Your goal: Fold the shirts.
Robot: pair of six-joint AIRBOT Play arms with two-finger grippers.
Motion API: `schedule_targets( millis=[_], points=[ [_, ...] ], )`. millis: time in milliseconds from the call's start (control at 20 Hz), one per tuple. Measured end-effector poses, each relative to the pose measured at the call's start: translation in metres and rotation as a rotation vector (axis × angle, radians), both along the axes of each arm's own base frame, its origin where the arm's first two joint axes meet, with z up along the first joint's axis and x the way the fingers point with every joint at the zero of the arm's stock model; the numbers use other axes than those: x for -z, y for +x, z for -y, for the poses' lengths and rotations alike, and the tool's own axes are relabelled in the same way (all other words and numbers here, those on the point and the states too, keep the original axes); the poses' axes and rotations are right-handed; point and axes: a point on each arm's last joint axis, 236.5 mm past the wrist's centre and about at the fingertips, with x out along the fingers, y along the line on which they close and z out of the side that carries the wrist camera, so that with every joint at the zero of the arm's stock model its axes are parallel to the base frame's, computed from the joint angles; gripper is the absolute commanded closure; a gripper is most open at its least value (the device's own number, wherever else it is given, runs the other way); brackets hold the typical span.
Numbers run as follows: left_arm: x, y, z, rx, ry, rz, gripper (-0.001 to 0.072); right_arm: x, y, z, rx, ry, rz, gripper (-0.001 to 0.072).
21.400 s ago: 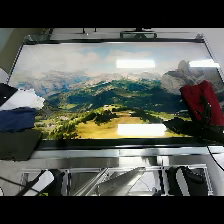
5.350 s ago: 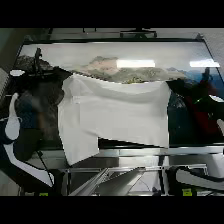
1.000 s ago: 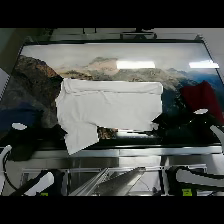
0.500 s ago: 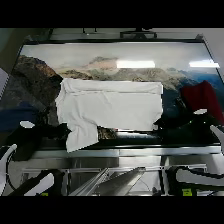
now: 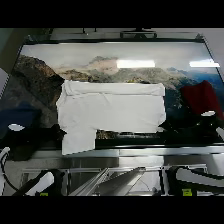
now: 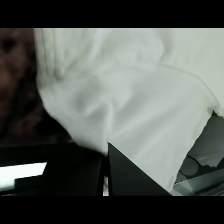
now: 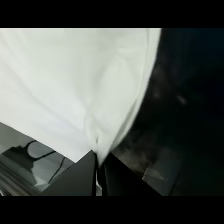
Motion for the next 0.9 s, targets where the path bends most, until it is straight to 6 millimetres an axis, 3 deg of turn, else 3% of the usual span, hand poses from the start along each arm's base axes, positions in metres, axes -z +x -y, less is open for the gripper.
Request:
schedule_targets(
  millis=[100,250,400,500,650,750,900],
  points=[
    [-0.020,0.010,0.006,-0.008,-0.036,0.069,0.0685,-0.008,0.002,0.005,0.021,0.007,0.012,0.0692],
    [-0.073,0.037,0.012,-0.012,-0.071,0.236,0.0685,-0.028,0.011,0.005,0.037,0.037,0.051,0.0692],
    [-0.127,0.068,0.009,0.004,-0.053,0.402,0.0685,-0.055,0.035,0.006,0.064,0.072,0.135,0.0692],
    [-0.152,0.091,0.007,0.021,-0.044,0.468,0.0685,-0.072,0.056,0.008,0.070,0.068,0.204,0.0692],
    [-0.168,0.136,0.008,0.043,-0.064,0.504,0.0685,-0.088,0.099,0.011,0.092,0.028,0.306,0.0692],
    [-0.166,0.169,0.012,0.071,-0.080,0.506,0.0685,-0.089,0.126,0.010,0.095,-0.001,0.353,0.0691],
    [-0.154,0.223,0.015,0.099,-0.093,0.512,0.0685,-0.075,0.168,0.012,0.113,-0.056,0.397,0.0691]
  ],
)
